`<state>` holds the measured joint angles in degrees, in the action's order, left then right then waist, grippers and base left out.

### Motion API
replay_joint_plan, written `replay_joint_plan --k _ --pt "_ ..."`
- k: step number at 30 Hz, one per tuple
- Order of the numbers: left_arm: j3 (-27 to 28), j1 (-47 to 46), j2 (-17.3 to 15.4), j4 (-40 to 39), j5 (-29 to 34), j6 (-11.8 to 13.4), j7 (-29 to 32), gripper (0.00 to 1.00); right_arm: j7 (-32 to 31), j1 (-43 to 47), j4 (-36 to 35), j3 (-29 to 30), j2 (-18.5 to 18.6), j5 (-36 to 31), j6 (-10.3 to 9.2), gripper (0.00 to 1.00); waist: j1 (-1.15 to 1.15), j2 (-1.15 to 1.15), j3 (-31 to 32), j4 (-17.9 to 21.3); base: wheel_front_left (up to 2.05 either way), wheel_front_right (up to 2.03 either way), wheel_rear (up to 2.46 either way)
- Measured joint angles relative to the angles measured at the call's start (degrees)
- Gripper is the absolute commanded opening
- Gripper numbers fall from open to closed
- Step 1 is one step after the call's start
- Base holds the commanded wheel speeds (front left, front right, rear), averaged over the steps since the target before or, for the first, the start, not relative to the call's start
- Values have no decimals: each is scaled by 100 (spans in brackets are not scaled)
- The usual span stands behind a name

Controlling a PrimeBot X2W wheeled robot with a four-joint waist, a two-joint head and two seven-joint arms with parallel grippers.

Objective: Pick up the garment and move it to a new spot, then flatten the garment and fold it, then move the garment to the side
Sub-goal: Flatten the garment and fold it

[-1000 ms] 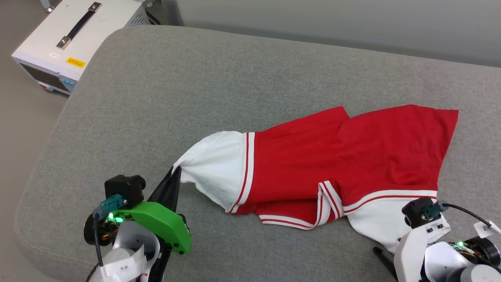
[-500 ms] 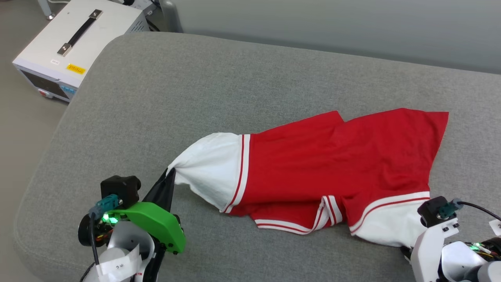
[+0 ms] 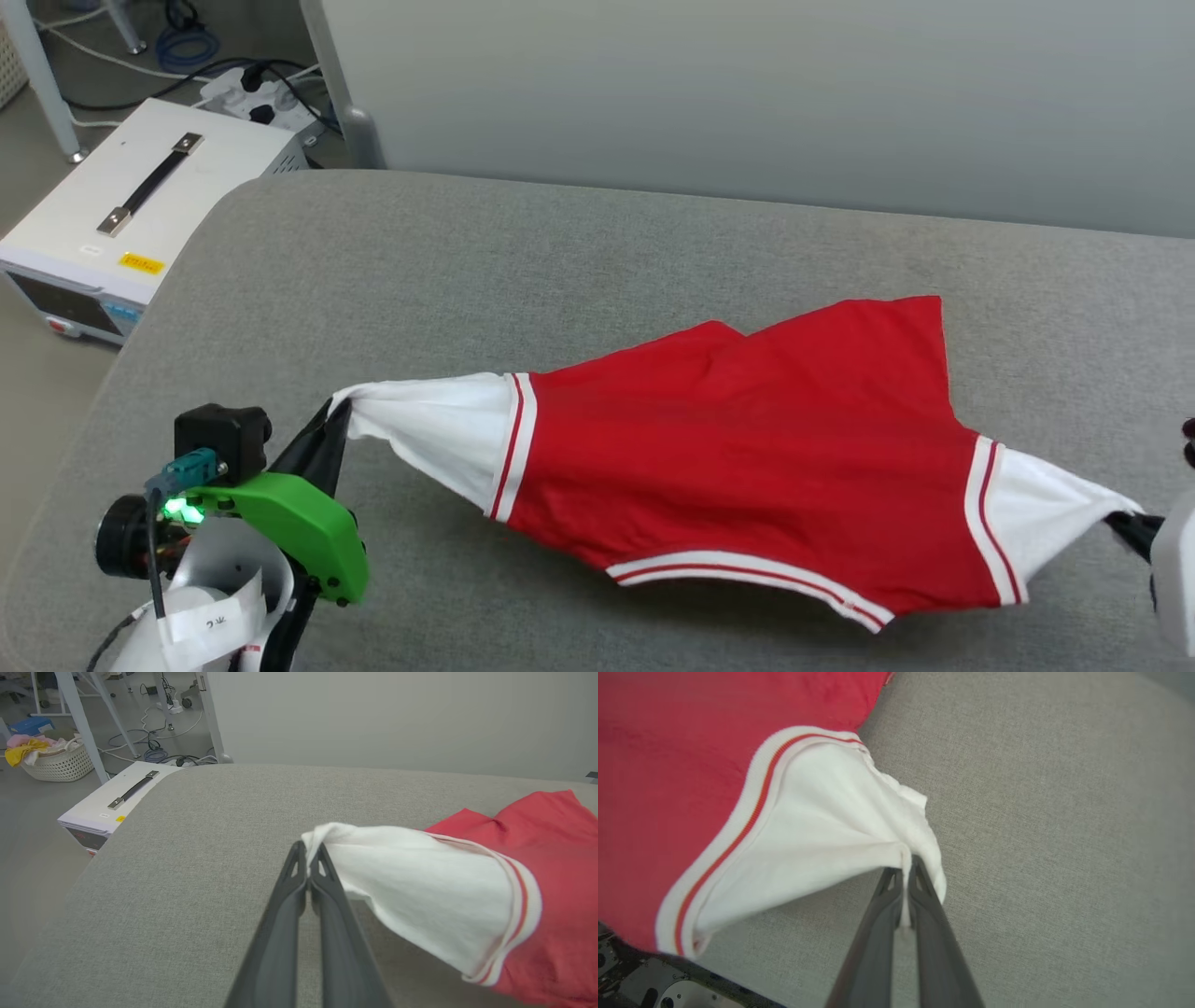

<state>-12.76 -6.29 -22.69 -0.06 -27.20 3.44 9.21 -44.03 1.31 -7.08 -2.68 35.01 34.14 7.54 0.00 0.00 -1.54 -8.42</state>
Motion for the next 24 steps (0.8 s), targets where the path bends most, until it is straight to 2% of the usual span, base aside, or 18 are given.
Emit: replay_joint_plan --k 8,13,18,24 --pt "130 -7 -509 -723 7 -26 497 0 78 -255 -257 454 486 293 0 0 0 0 246 246 0 0 0" --pt "271 -133 -770 -1237 -44 -65 840 0 256 -689 -405 648 642 391 1 0 0 0 328 331 0 0 0" --pt "543 -657 -1009 -1742 -310 -76 1213 0 452 -1355 -501 744 804 460 4 0 0 0 288 370 0 0 0" --pt "715 -1320 -1281 -1972 -481 -223 1550 0 606 -2163 -456 591 1059 535 4 0 0 0 84 386 0 0 0"
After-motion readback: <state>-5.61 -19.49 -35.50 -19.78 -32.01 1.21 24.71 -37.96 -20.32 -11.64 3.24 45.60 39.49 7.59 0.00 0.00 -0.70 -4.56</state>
